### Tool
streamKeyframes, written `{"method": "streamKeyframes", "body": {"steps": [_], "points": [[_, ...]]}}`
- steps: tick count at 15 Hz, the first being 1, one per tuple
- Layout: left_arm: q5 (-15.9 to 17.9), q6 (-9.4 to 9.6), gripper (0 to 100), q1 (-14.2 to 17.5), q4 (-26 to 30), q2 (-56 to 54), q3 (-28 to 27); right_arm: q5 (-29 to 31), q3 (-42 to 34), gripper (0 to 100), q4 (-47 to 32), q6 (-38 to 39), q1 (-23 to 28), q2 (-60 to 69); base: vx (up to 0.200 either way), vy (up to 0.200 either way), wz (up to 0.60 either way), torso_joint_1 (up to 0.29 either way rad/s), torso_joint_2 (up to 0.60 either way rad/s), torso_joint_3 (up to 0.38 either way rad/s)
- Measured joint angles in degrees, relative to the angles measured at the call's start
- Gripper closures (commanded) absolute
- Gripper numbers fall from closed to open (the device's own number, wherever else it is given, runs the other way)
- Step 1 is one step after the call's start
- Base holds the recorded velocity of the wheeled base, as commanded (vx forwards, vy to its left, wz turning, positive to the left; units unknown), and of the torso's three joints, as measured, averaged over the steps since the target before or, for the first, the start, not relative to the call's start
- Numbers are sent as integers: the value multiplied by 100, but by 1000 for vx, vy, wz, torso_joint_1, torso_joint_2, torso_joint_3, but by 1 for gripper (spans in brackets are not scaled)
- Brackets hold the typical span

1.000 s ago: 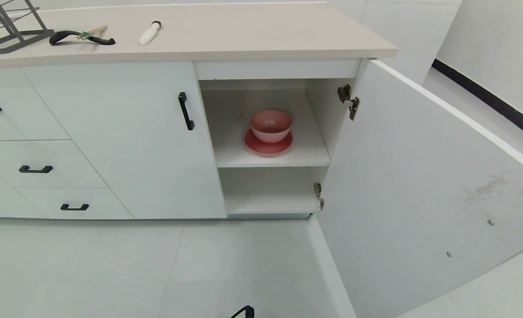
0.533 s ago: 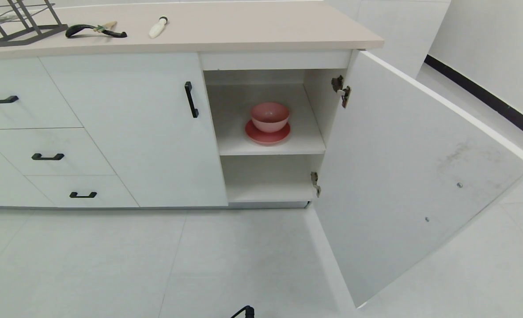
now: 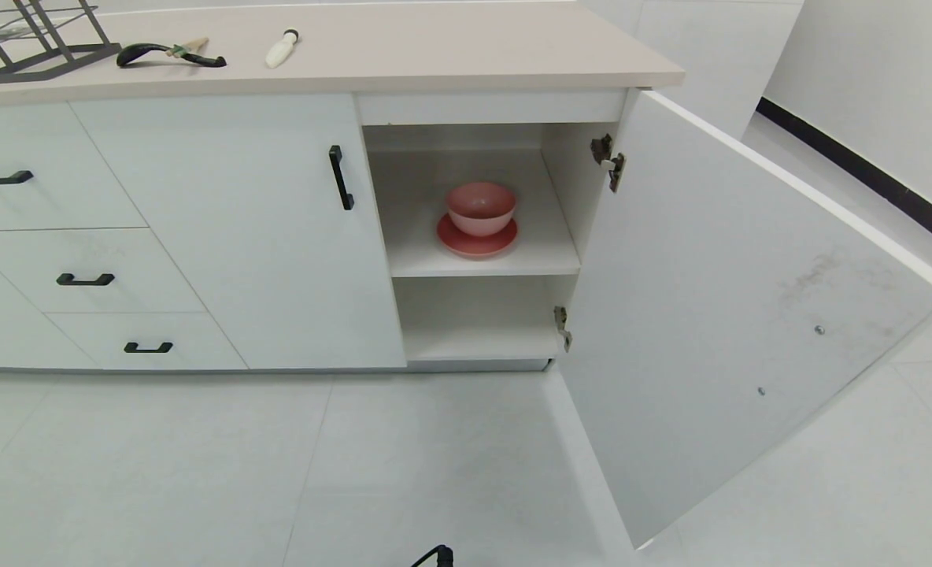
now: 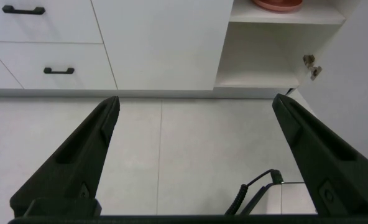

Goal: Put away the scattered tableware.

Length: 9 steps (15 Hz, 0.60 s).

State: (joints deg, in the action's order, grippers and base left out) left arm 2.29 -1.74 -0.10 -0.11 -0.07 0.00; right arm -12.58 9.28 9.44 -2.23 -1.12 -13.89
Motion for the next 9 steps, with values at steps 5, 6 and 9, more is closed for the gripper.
{"method": "streamKeyframes", "body": {"steps": [5,6,9], "points": [[0,9,0,0,4,0,0,-46,-274,100,1925,-258,72,-1674,0,0,0,0,0,0],[-2,9,0,0,4,0,0,-50,-474,100,2523,-272,77,-2105,0,0,0,0,0,0],[-2,-6,0,0,0,0,0,-102,-791,100,4117,-373,60,-3287,0,0,0,0,0,0]]}}
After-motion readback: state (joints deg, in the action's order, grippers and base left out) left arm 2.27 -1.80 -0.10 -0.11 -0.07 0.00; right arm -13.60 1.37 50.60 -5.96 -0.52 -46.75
